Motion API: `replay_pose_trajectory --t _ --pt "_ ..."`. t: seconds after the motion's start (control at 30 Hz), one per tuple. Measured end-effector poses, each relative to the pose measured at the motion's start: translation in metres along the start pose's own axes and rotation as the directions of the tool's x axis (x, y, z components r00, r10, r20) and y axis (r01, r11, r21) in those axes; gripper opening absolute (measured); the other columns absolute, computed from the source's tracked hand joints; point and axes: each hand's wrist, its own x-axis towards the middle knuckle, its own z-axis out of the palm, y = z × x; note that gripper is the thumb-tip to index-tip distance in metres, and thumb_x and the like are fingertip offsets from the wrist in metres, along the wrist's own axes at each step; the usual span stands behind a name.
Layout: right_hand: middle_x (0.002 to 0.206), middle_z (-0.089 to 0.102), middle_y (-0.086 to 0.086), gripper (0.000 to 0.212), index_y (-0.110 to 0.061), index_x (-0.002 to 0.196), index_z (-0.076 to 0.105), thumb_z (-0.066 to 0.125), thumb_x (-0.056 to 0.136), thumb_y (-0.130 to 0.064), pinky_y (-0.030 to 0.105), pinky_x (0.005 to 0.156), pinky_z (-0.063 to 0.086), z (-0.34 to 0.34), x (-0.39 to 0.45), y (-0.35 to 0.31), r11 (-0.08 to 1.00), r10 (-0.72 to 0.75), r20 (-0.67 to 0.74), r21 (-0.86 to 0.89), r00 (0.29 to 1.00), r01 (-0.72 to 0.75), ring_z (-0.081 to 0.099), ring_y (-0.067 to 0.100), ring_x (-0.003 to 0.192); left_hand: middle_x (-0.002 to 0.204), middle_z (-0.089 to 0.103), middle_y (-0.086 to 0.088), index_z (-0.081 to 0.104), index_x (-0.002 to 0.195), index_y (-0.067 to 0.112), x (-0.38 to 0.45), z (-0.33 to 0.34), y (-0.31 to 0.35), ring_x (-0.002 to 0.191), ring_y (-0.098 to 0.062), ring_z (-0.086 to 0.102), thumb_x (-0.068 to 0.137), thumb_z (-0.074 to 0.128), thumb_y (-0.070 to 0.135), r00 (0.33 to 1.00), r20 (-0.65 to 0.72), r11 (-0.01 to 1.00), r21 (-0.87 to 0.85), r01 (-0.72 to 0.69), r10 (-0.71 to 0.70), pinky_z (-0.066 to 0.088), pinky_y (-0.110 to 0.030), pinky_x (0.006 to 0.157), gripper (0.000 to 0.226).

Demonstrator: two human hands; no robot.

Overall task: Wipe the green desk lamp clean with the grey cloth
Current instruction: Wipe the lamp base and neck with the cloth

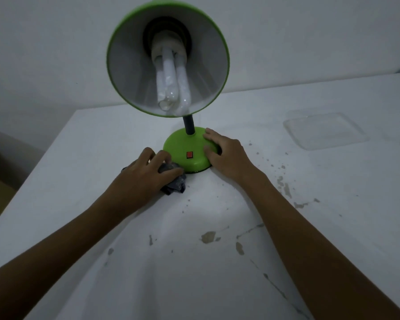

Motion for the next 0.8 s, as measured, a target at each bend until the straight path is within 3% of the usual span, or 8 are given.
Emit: replay_pose_trajectory --t 0.1,0.2,0.27,0.53,0.67,0.8 --pt "0.154 0.044 -0.011 0.063 -0.020 0.144 0.050 0.064 0.089 -0.047 0.033 0.112 0.041 0.004 -0.005 -0.003 0.998 -0.004 -0.033 -0.059 0.999 0.002 0.048 0.012 0.136 0.117 0.061 -0.022 0.052 0.123 0.019 0.000 0.002 -0.004 0.088 -0.040 0.055 0.076 0.077 0.004 0.998 -0.054 0.999 0.021 -0.037 0.038 0.056 -0.043 0.051 0.056" --pt "0.153 0.045 -0.013 0.062 -0.022 0.144 0.050 0.065 0.089 -0.046 0.034 0.112 0.042 0.004 -0.004 -0.004 0.999 0.006 -0.044 -0.052 0.999 -0.008 0.048 0.012 0.136 0.120 0.062 -0.020 0.053 0.123 0.021 0.008 0.003 0.001 0.090 -0.039 0.057 0.089 0.057 0.012 0.992 -0.092 0.996 -0.012 -0.092 0.090 0.056 -0.041 0.054 0.036" --pt "0.152 0.046 -0.013 0.060 -0.022 0.143 0.051 0.065 0.089 -0.043 0.034 0.112 0.043 0.004 -0.004 -0.003 0.998 0.001 -0.045 -0.056 0.999 -0.003 0.049 0.011 0.135 0.121 0.062 -0.019 0.053 0.124 0.022 0.012 0.005 -0.001 0.091 -0.039 0.057 0.091 0.050 0.015 0.990 -0.091 0.993 -0.035 -0.115 0.112 0.056 -0.041 0.056 0.035" --pt "0.151 0.048 -0.013 0.059 -0.021 0.143 0.052 0.065 0.090 -0.042 0.033 0.113 0.042 0.003 -0.004 -0.002 0.997 -0.012 -0.046 -0.077 0.999 0.008 0.048 0.010 0.136 0.126 0.061 -0.014 0.054 0.125 0.023 0.003 0.013 -0.033 0.093 -0.036 0.057 0.081 0.071 0.007 0.991 -0.068 0.988 -0.093 -0.121 0.115 0.055 -0.046 0.065 0.049" --pt "0.150 0.049 -0.013 0.059 -0.023 0.143 0.051 0.064 0.089 -0.044 0.034 0.113 0.042 0.004 -0.003 -0.002 0.997 -0.007 -0.051 -0.083 0.999 0.003 0.048 0.010 0.136 0.123 0.061 -0.011 0.063 0.120 0.018 -0.001 0.014 -0.053 0.092 -0.034 0.054 0.079 0.074 0.005 0.998 -0.054 0.991 -0.132 0.023 -0.030 0.055 -0.047 0.062 0.044" --pt "0.150 0.048 -0.014 0.059 -0.024 0.142 0.052 0.064 0.088 -0.045 0.037 0.114 0.042 0.005 -0.003 0.000 0.997 0.002 -0.055 -0.072 0.998 -0.006 0.047 0.010 0.137 0.112 0.063 -0.002 0.067 0.114 0.023 0.002 0.016 -0.045 0.085 -0.027 0.052 0.076 0.074 0.002 0.956 -0.062 0.935 -0.237 0.264 -0.286 0.051 -0.042 0.063 0.044"
